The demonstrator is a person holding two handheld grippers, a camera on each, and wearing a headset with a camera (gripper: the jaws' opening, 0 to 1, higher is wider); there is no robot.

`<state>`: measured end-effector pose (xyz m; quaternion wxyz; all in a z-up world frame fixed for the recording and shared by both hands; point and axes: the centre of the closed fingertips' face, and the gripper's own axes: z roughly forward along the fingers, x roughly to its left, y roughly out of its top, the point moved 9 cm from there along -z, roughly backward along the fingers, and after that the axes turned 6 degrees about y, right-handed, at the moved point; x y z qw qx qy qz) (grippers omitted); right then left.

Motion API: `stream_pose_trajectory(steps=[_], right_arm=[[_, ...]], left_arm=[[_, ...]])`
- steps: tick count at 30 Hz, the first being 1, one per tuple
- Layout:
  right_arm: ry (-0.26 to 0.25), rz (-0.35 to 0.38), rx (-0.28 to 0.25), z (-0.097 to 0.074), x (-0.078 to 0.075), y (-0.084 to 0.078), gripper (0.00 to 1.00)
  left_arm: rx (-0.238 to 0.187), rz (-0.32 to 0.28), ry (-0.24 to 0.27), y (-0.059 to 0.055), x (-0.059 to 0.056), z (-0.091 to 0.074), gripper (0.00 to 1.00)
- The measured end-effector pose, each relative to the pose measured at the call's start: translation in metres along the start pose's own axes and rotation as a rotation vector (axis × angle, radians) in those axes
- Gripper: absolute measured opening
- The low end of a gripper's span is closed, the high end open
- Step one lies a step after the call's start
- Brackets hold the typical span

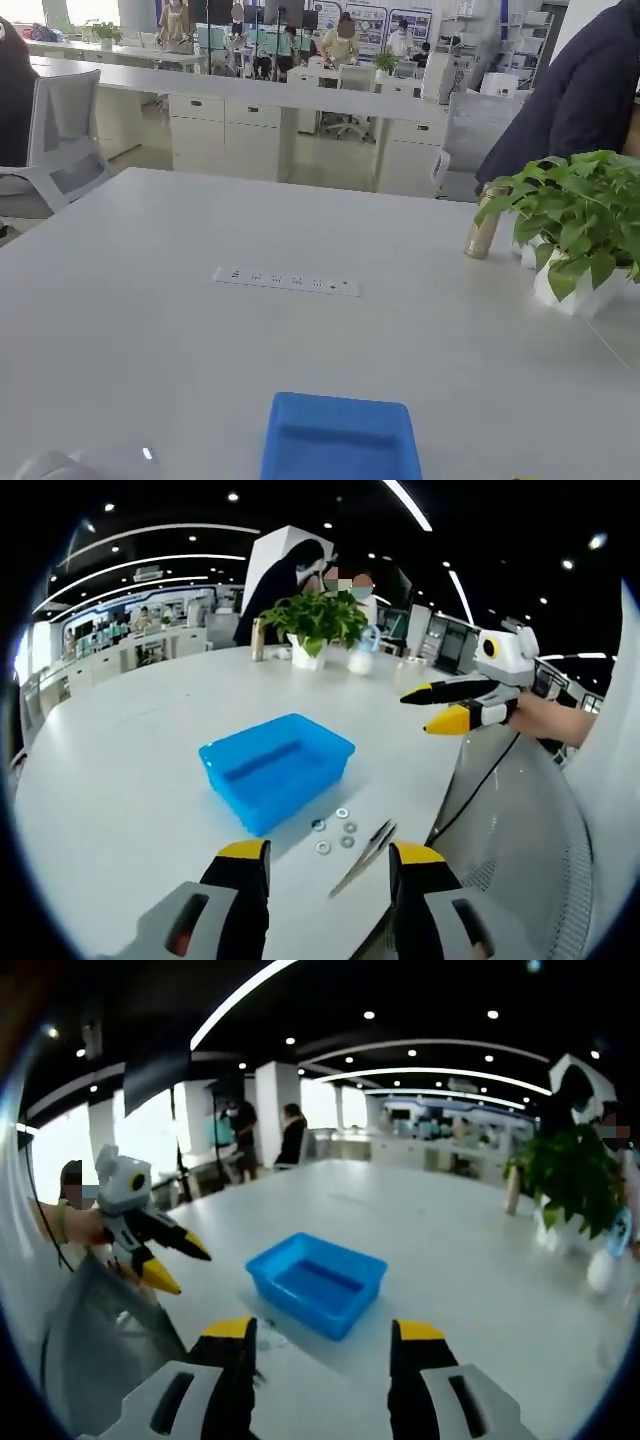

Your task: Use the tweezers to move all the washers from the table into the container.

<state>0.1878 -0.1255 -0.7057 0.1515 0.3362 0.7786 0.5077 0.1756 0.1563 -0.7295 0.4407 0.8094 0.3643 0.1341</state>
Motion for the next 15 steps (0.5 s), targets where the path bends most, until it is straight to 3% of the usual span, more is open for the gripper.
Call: stream_pose_trajectory(steps=[4,11,15], right_arm=[[0.044,0.01,0.019,0.006,0.005,-0.005,0.42],[0.108,-0.01,0.073,0.018,0.014,-0.012,0.34],[0.127,-0.035,0.112,0.024,0.019,-0.014,0.35]], left_arm=[[0.04,0.032,-0.04,-0.002,0.001,0.009,0.39],[0.152,0.157,-0.124,-0.011,-0.005,0.024,0.3],[0.232,0.282,-0.142,-0.019,-0.007,0.031,0.29]])
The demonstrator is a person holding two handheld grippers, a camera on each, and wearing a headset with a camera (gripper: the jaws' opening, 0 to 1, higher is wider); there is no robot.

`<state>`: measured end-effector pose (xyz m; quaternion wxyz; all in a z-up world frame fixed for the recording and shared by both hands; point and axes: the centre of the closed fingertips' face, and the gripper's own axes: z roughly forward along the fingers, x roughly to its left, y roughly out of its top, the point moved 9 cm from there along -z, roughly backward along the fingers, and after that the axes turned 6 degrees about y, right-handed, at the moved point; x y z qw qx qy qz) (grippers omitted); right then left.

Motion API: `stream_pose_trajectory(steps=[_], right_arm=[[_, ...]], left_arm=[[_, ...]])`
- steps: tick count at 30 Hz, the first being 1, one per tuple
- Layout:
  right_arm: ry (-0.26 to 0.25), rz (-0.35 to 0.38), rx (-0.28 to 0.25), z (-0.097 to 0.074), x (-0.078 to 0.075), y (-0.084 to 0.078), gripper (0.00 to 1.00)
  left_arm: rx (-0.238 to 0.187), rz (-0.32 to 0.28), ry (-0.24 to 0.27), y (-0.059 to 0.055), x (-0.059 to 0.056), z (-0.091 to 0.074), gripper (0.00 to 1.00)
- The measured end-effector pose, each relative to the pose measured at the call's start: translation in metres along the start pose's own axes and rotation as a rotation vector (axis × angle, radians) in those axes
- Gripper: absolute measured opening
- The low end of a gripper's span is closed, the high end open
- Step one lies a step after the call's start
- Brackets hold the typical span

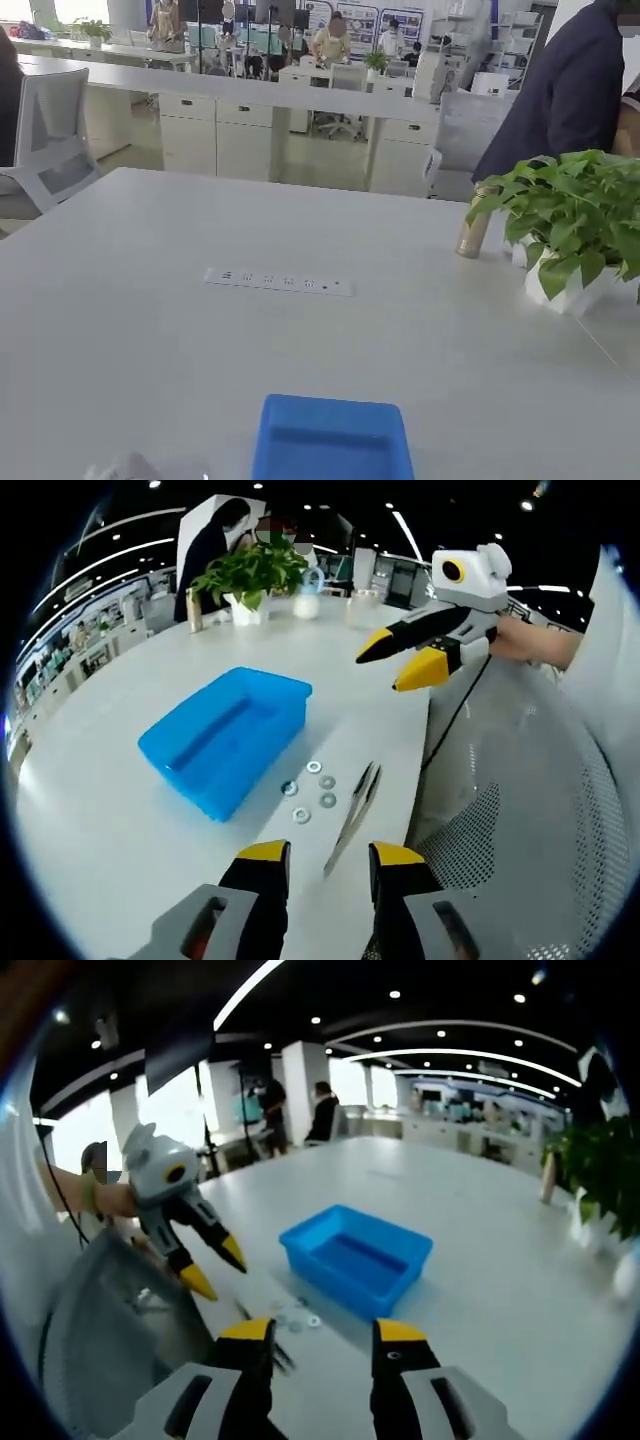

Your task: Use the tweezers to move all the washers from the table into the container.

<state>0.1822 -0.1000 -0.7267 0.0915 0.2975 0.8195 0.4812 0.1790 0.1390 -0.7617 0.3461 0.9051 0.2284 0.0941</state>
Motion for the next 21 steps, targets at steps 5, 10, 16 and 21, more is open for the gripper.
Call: stream_pose_trajectory(steps=[5,10,16,21], right_arm=[[0.021,-0.018,0.02,0.006,0.0,-0.004,0.35],[0.028,-0.012,0.03,0.009,0.0,-0.008,0.35],[0.032,-0.006,0.033,0.01,-0.001,-0.009,0.36],[0.033,0.004,0.03,0.011,-0.003,-0.011,0.36]], left_arm=[[0.07,0.103,-0.018,-0.005,-0.002,0.011,0.26],[0.119,0.169,-0.02,-0.005,0.0,0.02,0.21],[0.146,0.208,-0.039,-0.003,0.001,0.028,0.18],[0.166,0.25,-0.045,-0.004,0.0,0.03,0.16]])
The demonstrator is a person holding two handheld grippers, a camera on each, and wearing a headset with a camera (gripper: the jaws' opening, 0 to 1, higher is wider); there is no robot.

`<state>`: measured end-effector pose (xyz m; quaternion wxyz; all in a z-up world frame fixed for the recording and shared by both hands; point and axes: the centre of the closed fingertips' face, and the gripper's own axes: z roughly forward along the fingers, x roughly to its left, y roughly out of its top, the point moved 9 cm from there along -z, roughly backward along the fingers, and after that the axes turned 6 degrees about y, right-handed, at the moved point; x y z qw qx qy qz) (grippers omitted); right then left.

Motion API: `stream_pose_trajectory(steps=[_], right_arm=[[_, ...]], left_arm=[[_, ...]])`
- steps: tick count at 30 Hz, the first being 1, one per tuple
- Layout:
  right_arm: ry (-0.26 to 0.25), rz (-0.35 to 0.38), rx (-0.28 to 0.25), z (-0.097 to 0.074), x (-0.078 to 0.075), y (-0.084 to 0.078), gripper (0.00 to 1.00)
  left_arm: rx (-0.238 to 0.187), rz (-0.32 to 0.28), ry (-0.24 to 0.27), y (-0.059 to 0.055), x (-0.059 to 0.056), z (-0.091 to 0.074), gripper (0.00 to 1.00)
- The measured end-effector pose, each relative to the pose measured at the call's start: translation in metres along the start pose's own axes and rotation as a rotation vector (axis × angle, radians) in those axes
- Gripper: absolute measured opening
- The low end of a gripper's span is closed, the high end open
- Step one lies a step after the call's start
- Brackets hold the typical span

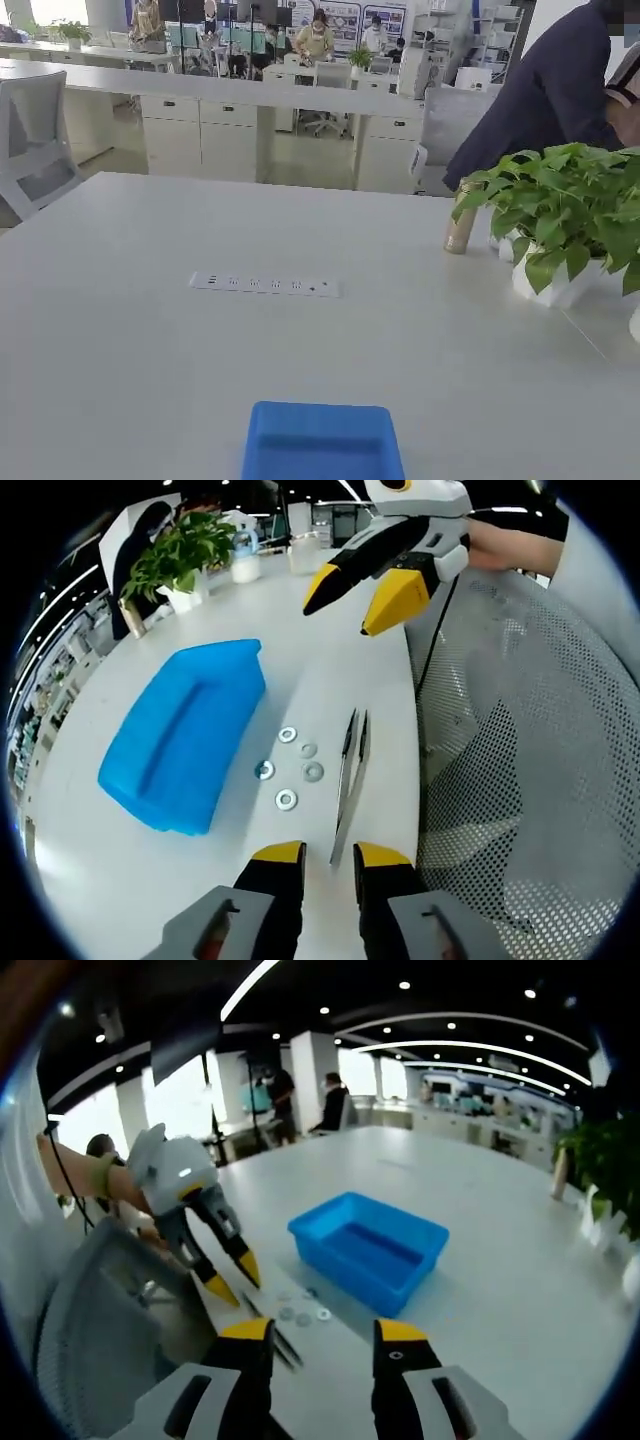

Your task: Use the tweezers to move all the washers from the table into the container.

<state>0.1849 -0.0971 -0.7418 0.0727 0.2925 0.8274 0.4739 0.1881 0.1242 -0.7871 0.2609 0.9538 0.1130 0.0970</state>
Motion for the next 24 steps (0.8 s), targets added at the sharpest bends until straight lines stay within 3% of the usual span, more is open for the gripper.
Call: stream_pose_trajectory(steps=[10,16,24], right_arm=[[0.006,0.007,0.001,0.0023,0.0004,-0.0009,0.35],[0.006,0.01,0.005,0.0029,0.0007,-0.001,0.35],[0.007,0.012,0.01,0.0034,0.0001,-0.0025,0.35]], left_arm=[[0.014,0.033,-0.002,-0.0003,0.0009,0.0001,0.13],[0.021,0.072,-0.005,0.0013,0.0006,0.0016,0.0],[0.027,0.079,-0.007,0.0016,0.0025,0.0013,0.0]])
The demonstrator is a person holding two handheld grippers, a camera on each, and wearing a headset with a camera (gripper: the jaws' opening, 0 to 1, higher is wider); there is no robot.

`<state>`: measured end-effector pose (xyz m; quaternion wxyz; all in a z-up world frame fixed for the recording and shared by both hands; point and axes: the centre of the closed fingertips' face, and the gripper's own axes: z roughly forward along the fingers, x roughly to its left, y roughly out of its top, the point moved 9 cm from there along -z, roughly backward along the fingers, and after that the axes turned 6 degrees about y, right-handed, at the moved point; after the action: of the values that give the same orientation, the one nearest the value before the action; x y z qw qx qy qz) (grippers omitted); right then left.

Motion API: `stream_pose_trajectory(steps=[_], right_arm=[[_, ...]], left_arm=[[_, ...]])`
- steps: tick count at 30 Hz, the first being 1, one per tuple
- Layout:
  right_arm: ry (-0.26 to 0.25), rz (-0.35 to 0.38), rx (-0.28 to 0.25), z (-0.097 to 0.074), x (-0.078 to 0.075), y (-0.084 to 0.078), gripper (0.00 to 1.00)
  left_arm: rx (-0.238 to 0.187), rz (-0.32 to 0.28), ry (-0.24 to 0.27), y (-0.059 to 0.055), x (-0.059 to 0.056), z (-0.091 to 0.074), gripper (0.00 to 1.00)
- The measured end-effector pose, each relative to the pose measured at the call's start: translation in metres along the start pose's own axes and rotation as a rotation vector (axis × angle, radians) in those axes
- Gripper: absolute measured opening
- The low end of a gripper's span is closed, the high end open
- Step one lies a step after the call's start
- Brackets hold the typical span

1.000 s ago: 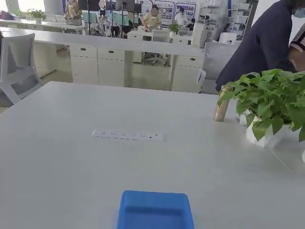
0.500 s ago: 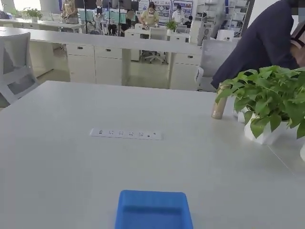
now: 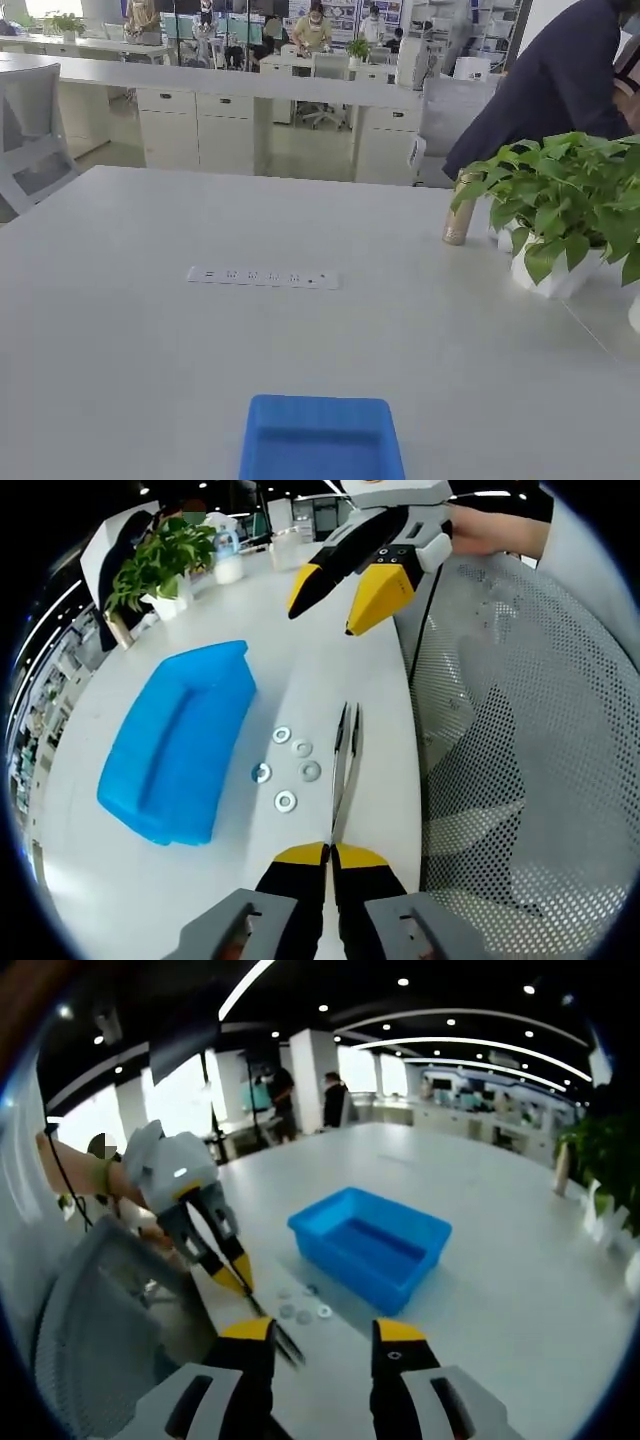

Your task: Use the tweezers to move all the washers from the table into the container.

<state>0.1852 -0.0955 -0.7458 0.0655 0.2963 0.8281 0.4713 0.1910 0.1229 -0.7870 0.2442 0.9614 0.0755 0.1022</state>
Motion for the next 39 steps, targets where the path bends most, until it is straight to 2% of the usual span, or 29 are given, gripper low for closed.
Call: stream_pose_trajectory(steps=[2,9,14,21,24,27,33,34,37,39], right_arm=[[0.0,0.001,0.002,0.0,0.0,-0.001,0.35],[0.015,-0.009,0.014,0.001,0.001,-0.002,0.33],[0.032,-0.034,0.042,0.005,0.004,-0.004,0.32],[0.085,-0.099,0.102,0.011,0.011,-0.003,0.29],[0.106,-0.153,0.14,0.015,0.011,-0.004,0.28],[0.124,-0.172,0.144,0.019,0.011,-0.002,0.27],[0.212,-0.206,0.131,0.039,0.015,0.001,0.26],[0.251,-0.239,0.141,0.043,0.018,0.002,0.26],[0.317,-0.268,0.156,0.051,0.025,0.001,0.26],[0.309,-0.312,0.178,0.054,0.025,-0.001,0.22]], left_arm=[[-0.002,0.015,0.011,0.001,0.0,-0.001,0.0],[-0.022,0.009,0.005,0.009,0.002,-0.013,0.0],[-0.065,0.018,0.017,0.021,0.005,-0.028,0.0],[-0.109,0.035,0.023,0.039,0.007,-0.045,0.0],[-0.129,0.035,0.021,0.045,0.007,-0.051,0.0],[-0.133,0.047,0.016,0.05,0.006,-0.054,0.0],[-0.143,0.069,-0.004,0.058,0.003,-0.056,0.0],[-0.143,0.07,-0.006,0.06,0.003,-0.056,0.0],[-0.144,0.084,-0.016,0.063,0.001,-0.058,0.0],[-0.144,0.091,-0.021,0.065,0.001,-0.059,0.0]])
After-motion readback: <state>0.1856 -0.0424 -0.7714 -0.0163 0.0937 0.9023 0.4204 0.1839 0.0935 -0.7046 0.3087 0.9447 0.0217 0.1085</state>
